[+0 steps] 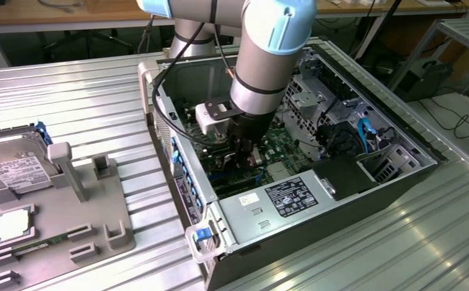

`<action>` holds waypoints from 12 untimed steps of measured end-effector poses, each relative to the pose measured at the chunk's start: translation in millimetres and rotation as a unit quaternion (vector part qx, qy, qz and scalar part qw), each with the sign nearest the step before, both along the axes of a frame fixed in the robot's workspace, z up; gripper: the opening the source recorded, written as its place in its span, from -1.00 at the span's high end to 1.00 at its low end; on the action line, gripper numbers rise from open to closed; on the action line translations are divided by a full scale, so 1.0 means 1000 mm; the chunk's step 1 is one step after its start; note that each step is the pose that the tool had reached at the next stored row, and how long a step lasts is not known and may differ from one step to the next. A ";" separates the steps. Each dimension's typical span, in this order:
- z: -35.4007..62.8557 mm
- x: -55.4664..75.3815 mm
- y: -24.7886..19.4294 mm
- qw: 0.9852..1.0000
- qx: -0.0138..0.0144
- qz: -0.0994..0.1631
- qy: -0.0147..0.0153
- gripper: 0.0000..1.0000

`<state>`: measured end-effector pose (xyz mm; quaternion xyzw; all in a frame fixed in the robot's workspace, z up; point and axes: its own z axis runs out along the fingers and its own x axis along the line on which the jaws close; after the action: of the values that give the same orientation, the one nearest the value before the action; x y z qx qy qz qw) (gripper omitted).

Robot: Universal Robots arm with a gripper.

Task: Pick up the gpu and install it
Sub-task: 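Insert the gpu into the slot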

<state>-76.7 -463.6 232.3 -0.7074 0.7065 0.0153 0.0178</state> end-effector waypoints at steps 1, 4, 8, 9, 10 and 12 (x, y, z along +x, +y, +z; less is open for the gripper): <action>-0.0022 0.000 0.0004 1.000 0.000 0.000 0.000 0.44; -0.0058 0.000 0.0009 1.000 0.000 0.000 0.000 0.44; -0.0061 0.000 0.0010 1.000 0.000 0.000 0.000 0.44; -0.0060 0.000 0.0010 1.000 0.000 0.000 0.000 0.44; -0.0073 0.000 0.0014 1.000 0.002 0.000 -0.001 0.42; -0.0066 0.000 0.0012 1.000 0.001 0.000 0.000 0.29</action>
<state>-77.0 -462.5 225.7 -0.7073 0.7065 0.0157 0.0188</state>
